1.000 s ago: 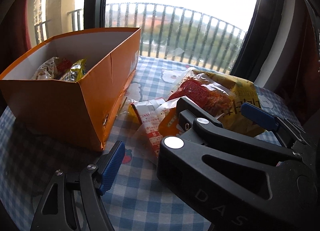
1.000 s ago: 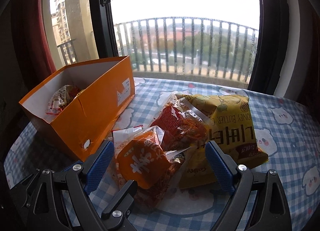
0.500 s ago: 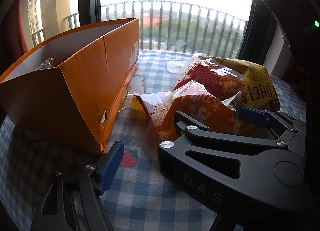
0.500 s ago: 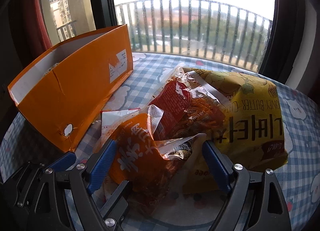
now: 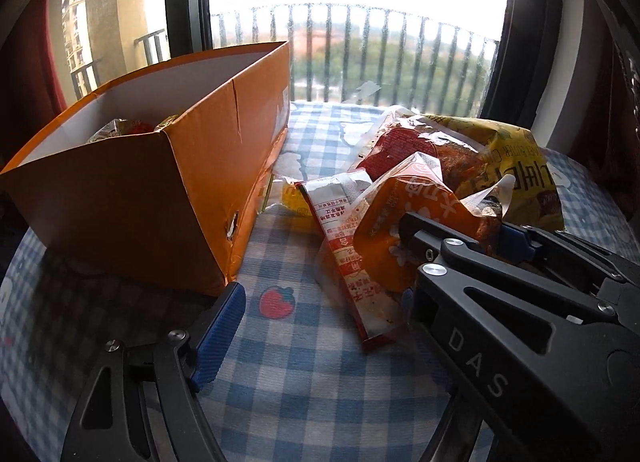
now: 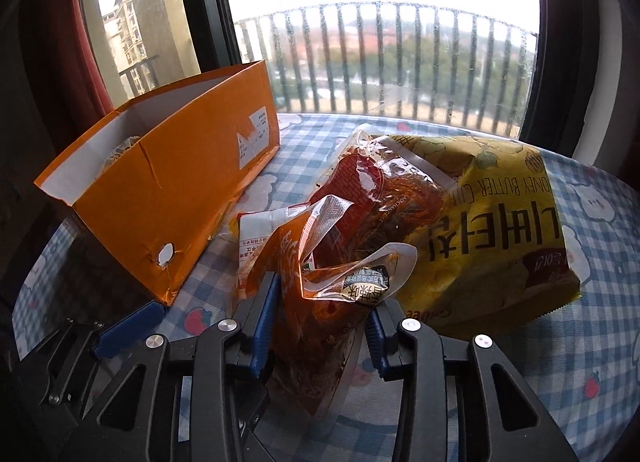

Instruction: Organize snacks

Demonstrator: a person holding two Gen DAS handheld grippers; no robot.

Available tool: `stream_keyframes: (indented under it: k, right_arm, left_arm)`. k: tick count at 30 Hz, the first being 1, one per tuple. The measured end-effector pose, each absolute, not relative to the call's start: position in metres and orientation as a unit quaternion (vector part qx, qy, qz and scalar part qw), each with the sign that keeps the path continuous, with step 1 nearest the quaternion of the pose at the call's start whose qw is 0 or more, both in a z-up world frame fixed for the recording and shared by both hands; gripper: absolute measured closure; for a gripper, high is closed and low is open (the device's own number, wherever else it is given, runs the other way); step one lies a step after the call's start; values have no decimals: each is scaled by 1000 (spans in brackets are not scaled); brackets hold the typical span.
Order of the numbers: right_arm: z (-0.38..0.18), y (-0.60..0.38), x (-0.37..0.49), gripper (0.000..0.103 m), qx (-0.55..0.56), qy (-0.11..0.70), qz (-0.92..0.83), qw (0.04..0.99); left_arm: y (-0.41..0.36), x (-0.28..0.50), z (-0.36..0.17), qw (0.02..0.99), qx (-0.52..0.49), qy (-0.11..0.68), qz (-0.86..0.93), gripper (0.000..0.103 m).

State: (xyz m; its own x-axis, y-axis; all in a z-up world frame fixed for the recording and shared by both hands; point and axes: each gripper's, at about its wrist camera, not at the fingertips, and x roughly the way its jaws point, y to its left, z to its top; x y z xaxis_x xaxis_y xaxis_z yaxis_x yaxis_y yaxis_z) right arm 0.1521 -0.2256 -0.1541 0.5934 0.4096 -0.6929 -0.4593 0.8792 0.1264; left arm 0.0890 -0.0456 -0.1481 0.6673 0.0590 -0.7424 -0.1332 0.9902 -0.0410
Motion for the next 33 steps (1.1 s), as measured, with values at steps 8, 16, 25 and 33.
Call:
stream_keyframes:
  k: [8,16,25,33]
  right_arm:
    - [-131,-261,139,65,-4,338,194,921]
    - [-113,-291,145,65,21,319,145,936]
    - [-123,-297,164,68,37,327,131,935]
    - [-140,-289,170,68,43,344,147,926]
  left_arm:
    - [-55,91,-142,907,-42,415,61,21]
    - [-79,111,-124,910,-26,410,59,21]
    - [-77,148,-147,889,-49,448,81,22]
    - [-76,160,-170,878,-47,470,78,29]
